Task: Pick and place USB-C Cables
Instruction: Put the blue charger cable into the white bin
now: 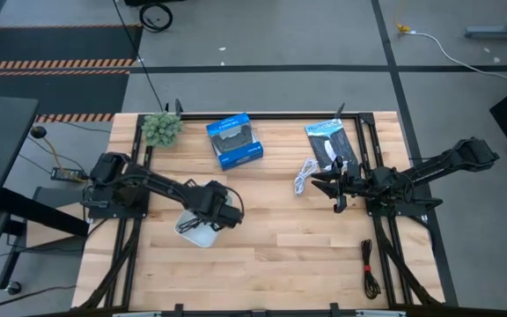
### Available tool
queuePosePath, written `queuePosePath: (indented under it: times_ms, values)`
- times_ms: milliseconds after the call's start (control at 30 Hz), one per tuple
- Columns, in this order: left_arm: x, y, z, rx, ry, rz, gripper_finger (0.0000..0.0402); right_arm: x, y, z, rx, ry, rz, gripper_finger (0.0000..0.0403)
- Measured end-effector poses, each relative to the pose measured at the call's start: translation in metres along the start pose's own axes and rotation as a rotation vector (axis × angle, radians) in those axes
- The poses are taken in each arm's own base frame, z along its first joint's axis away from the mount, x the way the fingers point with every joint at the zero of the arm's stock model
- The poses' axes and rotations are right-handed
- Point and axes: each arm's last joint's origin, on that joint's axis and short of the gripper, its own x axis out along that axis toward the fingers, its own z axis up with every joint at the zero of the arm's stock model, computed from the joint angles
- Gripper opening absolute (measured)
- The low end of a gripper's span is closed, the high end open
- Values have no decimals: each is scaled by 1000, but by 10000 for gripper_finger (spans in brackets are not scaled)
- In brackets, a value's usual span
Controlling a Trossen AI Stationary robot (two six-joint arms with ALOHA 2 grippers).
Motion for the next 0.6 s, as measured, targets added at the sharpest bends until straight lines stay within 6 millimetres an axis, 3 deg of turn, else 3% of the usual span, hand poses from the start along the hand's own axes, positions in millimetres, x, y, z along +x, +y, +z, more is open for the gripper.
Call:
queuePosePath:
  times_ms: [200, 433, 600]
  values:
    - [-3, 10, 12, 60, 3, -62, 59, 0, 0, 0, 0, 0, 0, 114]
    - [-38, 55, 13, -19, -101, -163, 58, 0, 0, 0, 0, 0, 0, 114]
    - [-37, 77, 1, -114, -187, -283, 58, 0, 0, 0, 0, 0, 0, 114]
